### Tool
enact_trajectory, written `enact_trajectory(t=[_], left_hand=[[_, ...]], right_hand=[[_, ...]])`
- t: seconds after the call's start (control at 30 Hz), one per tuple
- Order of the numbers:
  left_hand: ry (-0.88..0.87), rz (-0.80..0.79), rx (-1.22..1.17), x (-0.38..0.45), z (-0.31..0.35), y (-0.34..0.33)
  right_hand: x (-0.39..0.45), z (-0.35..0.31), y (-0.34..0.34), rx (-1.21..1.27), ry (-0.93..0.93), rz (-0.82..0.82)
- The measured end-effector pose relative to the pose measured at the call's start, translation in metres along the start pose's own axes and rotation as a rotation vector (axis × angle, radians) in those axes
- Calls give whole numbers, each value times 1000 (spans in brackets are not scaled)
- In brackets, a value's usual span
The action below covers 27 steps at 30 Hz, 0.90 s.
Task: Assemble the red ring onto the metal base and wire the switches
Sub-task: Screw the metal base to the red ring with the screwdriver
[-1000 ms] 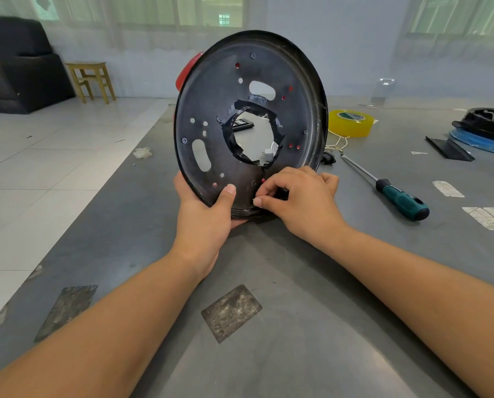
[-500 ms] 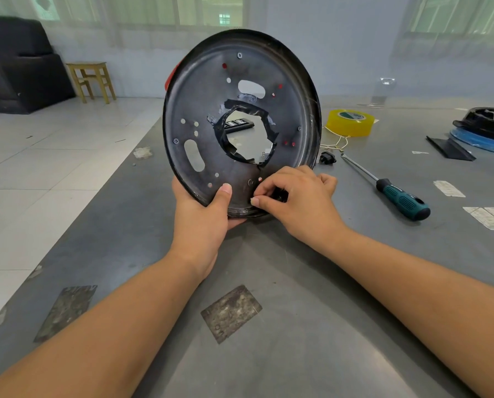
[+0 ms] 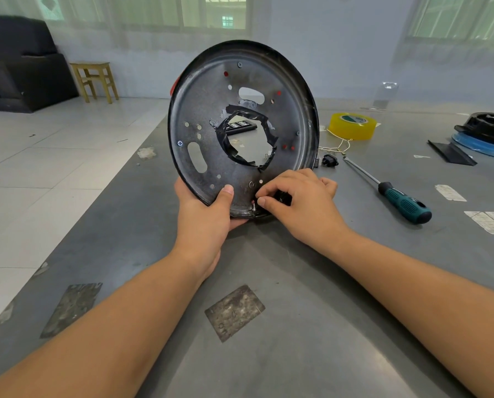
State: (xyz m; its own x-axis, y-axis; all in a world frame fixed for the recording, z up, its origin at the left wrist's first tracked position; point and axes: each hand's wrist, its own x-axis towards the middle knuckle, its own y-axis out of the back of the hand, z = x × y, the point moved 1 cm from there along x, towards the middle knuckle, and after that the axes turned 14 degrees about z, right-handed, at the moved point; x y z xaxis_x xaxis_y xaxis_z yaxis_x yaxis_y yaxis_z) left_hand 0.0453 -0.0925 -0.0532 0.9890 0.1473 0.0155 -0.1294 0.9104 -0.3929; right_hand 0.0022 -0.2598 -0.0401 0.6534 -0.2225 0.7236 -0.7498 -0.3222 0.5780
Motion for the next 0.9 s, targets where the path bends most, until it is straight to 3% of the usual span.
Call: enact_trajectory(t=[0.57,0.9], left_hand=[[-29,9,66,-2,-1,0],[17,17,18,-1,2,0]], right_hand=[[-2,-11,-10,-148,-19,33],[3,-7,11,165,-45,41]])
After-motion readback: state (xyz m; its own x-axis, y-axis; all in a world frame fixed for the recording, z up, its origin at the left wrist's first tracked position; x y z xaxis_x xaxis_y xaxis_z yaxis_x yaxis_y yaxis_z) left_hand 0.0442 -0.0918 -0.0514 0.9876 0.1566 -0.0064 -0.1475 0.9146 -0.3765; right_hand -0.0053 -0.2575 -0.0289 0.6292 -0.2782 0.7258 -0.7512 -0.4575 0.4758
